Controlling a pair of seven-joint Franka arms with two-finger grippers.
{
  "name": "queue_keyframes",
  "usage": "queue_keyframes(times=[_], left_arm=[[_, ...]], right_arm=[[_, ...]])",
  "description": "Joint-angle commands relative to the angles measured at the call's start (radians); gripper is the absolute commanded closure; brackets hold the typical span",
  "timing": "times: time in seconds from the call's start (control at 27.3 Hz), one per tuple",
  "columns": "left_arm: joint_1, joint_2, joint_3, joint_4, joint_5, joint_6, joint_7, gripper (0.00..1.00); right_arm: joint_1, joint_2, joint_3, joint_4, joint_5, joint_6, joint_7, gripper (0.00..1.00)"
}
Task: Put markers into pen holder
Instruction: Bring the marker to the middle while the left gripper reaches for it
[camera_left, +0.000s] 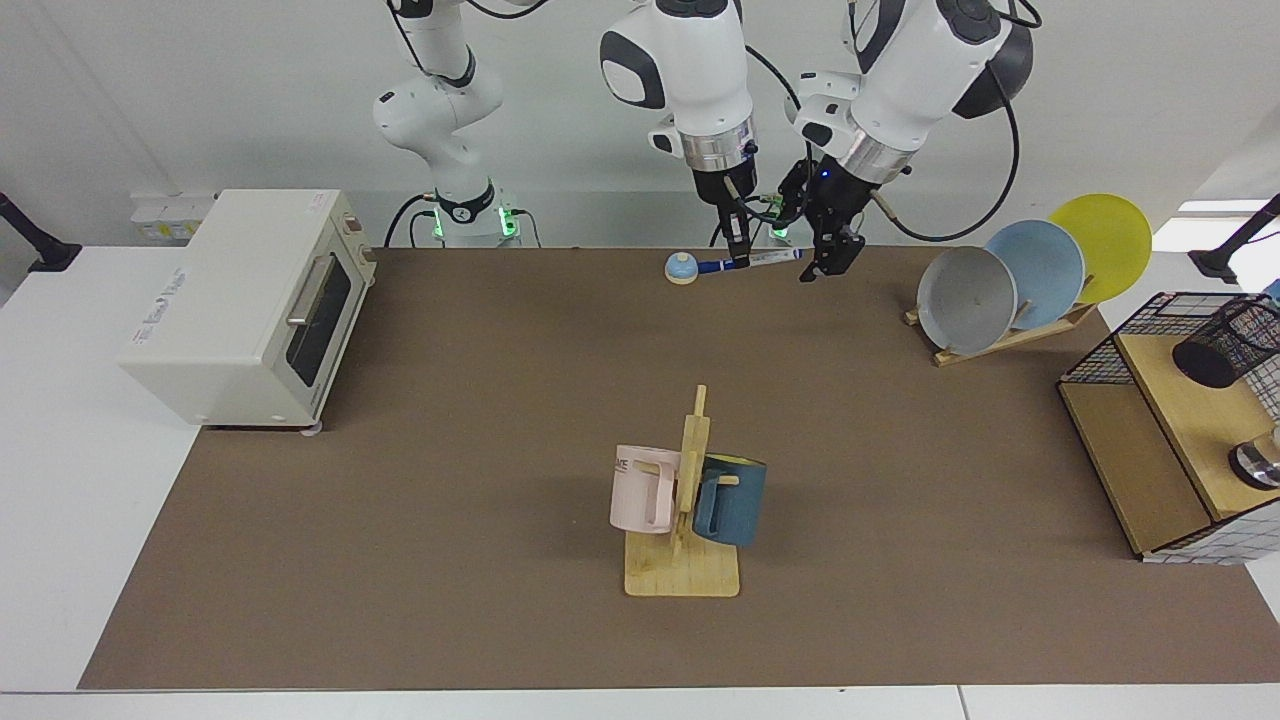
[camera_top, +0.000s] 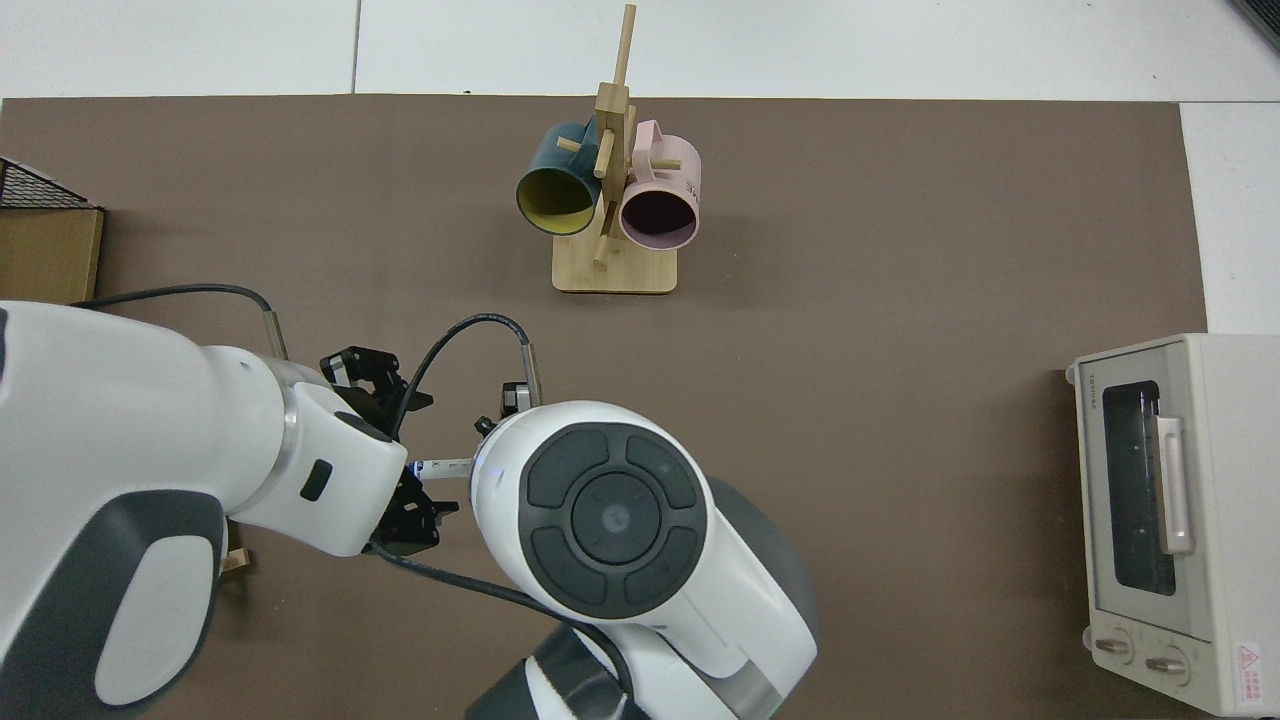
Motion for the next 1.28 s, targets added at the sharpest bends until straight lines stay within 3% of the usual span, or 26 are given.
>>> queue_keyframes(times=[0.0, 0.15, 0.84, 1.03, 1.25], left_arm=[[-0.042, -0.009, -0.007, -0.043, -0.011, 0.097, -0.016, 0.13], [-0.043, -0.009, -0.022, -0.046, -0.003, 0.114, -0.01, 0.28], [-0.029, -0.015, -0.01, -0.054, 0.034, 0.022, 0.015, 0.34], [-0.022, -0.015, -0.009, -0.052, 0.032, 0.02, 0.012, 0.47], [-0.014, -0.014, -0.009, -0.051, 0.032, 0.021, -0.002, 0.72]], right_arm=[[0.001, 0.009, 0.002, 0.011, 0.02, 0.01, -0.035, 1.0], [0.001, 0.006, 0.002, 0.011, 0.038, -0.001, -0.062, 1.0], [-0.01, 0.006, 0.001, 0.011, 0.043, -0.005, -0.078, 1.0], [-0.01, 0.006, 0.001, 0.006, 0.043, -0.005, -0.078, 1.0], [-0.01, 0.003, 0.001, -0.001, 0.043, 0.002, -0.078, 1.0]])
